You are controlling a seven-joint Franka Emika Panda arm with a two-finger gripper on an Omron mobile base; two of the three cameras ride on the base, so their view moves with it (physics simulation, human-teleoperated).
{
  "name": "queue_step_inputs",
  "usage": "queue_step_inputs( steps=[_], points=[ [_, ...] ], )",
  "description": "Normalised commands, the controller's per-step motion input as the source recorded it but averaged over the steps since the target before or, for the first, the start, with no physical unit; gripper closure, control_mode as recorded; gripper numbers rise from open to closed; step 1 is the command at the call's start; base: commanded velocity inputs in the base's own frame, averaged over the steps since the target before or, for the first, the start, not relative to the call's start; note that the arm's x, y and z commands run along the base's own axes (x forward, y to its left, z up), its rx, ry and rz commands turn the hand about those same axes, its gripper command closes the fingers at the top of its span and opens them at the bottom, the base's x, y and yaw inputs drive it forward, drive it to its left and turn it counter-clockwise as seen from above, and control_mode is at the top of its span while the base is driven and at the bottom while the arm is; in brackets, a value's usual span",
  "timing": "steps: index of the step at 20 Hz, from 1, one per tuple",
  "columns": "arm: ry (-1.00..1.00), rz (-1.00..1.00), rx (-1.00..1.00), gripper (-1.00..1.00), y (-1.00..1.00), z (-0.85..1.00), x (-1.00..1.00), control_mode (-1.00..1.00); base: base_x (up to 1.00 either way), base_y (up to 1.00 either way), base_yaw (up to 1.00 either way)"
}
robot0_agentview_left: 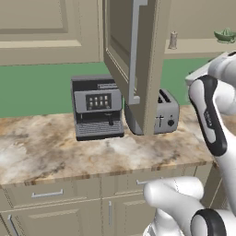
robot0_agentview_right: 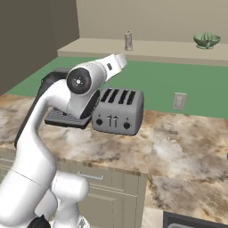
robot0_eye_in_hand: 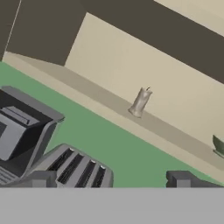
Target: Pick the candle and candle from the dining table and place them in the open cabinet. Close the cabinet after placing the objects.
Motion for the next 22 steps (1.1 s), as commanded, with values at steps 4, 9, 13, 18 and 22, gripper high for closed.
queue_step_inputs(
  steps=[4,9,13,18,22],
  points=[
    [0.00,0.00,0.00,-1.00,0.01,-0.25,-0.74,-1.00,0.00,0.00,0.00],
    [0.00,0.00,0.00,-1.00,0.08,-0.26,-0.63,-1.00,0.00,0.00,0.00],
    [0.03,0.00,0.00,-1.00,0.19,-0.16,-0.42,-1.00,0.00,0.00,0.00],
    [0.01,0.00,0.00,-1.00,0.02,0.00,0.00,-1.00,0.00,0.00,0.00],
    [-0.04,0.00,0.00,-1.00,0.00,0.00,-0.23,-1.00,0.00,0.00,0.00]
  ],
)
